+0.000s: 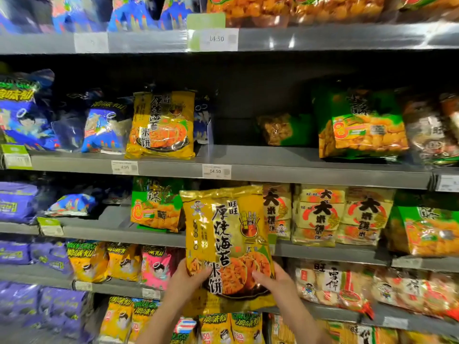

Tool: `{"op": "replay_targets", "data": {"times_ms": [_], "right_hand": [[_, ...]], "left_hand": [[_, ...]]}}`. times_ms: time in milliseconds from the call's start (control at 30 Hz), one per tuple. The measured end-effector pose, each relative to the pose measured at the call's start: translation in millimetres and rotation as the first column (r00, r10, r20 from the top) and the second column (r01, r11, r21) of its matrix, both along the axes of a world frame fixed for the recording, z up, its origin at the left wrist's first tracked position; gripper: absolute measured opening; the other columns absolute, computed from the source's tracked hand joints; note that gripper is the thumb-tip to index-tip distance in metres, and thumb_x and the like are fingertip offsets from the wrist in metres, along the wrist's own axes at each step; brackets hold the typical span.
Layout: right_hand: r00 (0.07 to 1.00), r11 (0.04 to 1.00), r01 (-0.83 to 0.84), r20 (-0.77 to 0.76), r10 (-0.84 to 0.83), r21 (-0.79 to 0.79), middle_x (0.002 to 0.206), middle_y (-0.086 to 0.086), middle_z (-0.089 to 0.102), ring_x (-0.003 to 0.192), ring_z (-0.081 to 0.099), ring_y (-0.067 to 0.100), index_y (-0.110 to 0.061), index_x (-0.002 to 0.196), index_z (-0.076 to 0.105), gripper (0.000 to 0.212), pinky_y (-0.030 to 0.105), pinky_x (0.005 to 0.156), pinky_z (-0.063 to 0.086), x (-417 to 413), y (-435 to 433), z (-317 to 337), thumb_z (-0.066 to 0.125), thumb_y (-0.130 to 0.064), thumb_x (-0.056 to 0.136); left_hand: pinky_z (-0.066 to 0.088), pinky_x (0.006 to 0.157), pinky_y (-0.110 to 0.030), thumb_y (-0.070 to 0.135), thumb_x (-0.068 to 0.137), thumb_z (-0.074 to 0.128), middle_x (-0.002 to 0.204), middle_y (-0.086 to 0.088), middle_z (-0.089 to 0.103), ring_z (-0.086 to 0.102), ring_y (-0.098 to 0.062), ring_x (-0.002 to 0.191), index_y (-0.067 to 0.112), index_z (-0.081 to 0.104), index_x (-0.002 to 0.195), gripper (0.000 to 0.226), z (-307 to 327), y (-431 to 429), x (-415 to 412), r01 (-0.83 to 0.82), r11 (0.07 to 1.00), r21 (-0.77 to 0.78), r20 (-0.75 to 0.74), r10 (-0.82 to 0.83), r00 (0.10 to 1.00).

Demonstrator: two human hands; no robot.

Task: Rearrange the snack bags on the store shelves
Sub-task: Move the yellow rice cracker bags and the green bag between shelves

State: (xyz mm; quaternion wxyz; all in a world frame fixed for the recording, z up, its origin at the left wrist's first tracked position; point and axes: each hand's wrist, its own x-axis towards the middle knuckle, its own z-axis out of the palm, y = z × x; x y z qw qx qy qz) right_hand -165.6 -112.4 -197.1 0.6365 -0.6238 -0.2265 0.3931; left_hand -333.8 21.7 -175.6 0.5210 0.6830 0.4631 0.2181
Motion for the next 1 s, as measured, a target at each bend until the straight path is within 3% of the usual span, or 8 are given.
{"op": "replay_targets", "data": {"times_ms": [133, 300, 500, 600, 733, 800, 900, 1000], "right_hand": [[0.998, 1.000, 0.011, -0.056, -0.012, -0.015, 0.103, -0.001, 0.070, 0.097, 0.062, 0.014, -0.018, 0.116, 0.060, 0.038, 0.024, 0.075, 0.046, 4.0, 17.8, -18.6, 0.071, -0.016, 0.079], [0.995, 0.995, 0.098, -0.016, -0.097, 0.031, 0.124, -0.001, 0.056, 0.115, 0.050, 0.019, -0.023, 0.129, 0.047, 0.051, 0.031, 0.096, 0.037, 24.1, 67.9, -12.8, 0.069, -0.020, 0.083], [0.968, 0.965, 0.250, -0.026, -0.249, 0.084, 0.149, 0.004, 0.033, 0.138, 0.030, 0.021, -0.013, 0.146, 0.026, 0.074, 0.035, 0.111, 0.026, 36.2, 134.1, -12.3, 0.068, -0.019, 0.084], [0.948, 0.947, 0.311, 0.042, -0.315, 0.078, 0.151, 0.005, 0.031, 0.139, 0.029, 0.021, -0.014, 0.145, 0.029, 0.071, 0.036, 0.112, 0.025, 39.3, 160.8, -10.5, 0.066, -0.022, 0.085], [0.940, 0.938, 0.338, 0.024, -0.340, 0.074, 0.150, 0.005, 0.034, 0.138, 0.030, 0.021, -0.013, 0.145, 0.028, 0.068, 0.037, 0.111, 0.026, 42.3, 185.6, -9.7, 0.063, -0.023, 0.087], [0.942, 0.938, 0.334, -0.007, -0.335, 0.088, 0.147, 0.004, 0.038, 0.136, 0.033, 0.021, -0.013, 0.145, 0.029, 0.067, 0.037, 0.111, 0.027, 46.2, 191.9, -11.6, 0.062, -0.022, 0.088], [0.928, 0.928, 0.368, 0.043, -0.370, 0.052, 0.141, 0.000, 0.047, 0.131, 0.041, 0.018, -0.017, 0.140, 0.039, 0.061, 0.041, 0.112, 0.031, 49.4, 199.6, -14.9, 0.064, -0.028, 0.086], [0.914, 0.920, 0.389, 0.110, -0.391, 0.034, 0.124, 0.001, 0.062, 0.118, 0.055, 0.017, -0.017, 0.129, 0.052, 0.046, 0.042, 0.105, 0.042, 53.7, 208.7, -15.2, 0.064, -0.027, 0.086]], "left_hand": [[0.049, 0.091, -0.041, 0.052, 0.072, 0.068, 0.108, -0.003, 0.066, 0.062, -0.023, 0.098, 0.021, 0.053, 0.112, 0.053, -24.0, 20.9, 10.2, -0.002, 1.000, 0.009, -0.102, 0.003, 0.995], [0.047, 0.074, -0.032, 0.037, 0.078, 0.069, 0.099, -0.004, 0.065, 0.062, -0.025, 0.095, 0.014, 0.054, 0.107, 0.040, -20.2, 68.4, 46.7, -0.013, 0.984, 0.180, -0.145, 0.040, 0.989], [0.041, 0.099, -0.041, 0.042, 0.072, 0.072, 0.140, -0.013, 0.040, 0.041, -0.029, 0.128, 0.020, 0.016, 0.146, 0.096, -46.5, 97.0, 73.7, 0.052, 0.906, 0.421, -0.261, 0.066, 0.963], [0.036, 0.104, -0.037, 0.050, 0.078, 0.063, 0.150, -0.010, 0.024, 0.029, -0.027, 0.136, 0.032, 0.011, 0.147, 0.088, -58.4, 102.9, 78.9, 0.187, 0.827, 0.531, -0.419, 0.064, 0.906], [0.042, 0.089, -0.028, 0.040, 0.087, 0.056, 0.119, 0.000, 0.039, 0.052, -0.019, 0.104, 0.036, 0.017, 0.144, 0.070, -59.2, 115.8, 89.7, 0.298, 0.857, 0.420, -0.394, -0.124, 0.911], [0.042, 0.083, -0.027, 0.038, 0.089, 0.054, 0.108, 0.003, 0.038, 0.051, -0.017, 0.090, 0.035, 0.016, 0.145, 0.068, -58.3, 122.3, 94.3, 0.316, 0.858, 0.404, -0.367, -0.164, 0.915], [0.044, 0.087, -0.027, 0.036, 0.090, 0.051, 0.124, -0.004, 0.045, 0.054, -0.019, 0.101, 0.031, 0.014, 0.146, 0.067, -58.1, 128.0, 103.0, 0.350, 0.852, 0.388, -0.344, -0.218, 0.913], [0.043, 0.080, -0.026, 0.032, 0.091, 0.049, 0.116, -0.007, 0.054, 0.057, -0.020, 0.099, 0.024, 0.015, 0.147, 0.065, -54.5, 133.6, 114.1, 0.351, 0.840, 0.413, -0.341, -0.215, 0.915]]}}
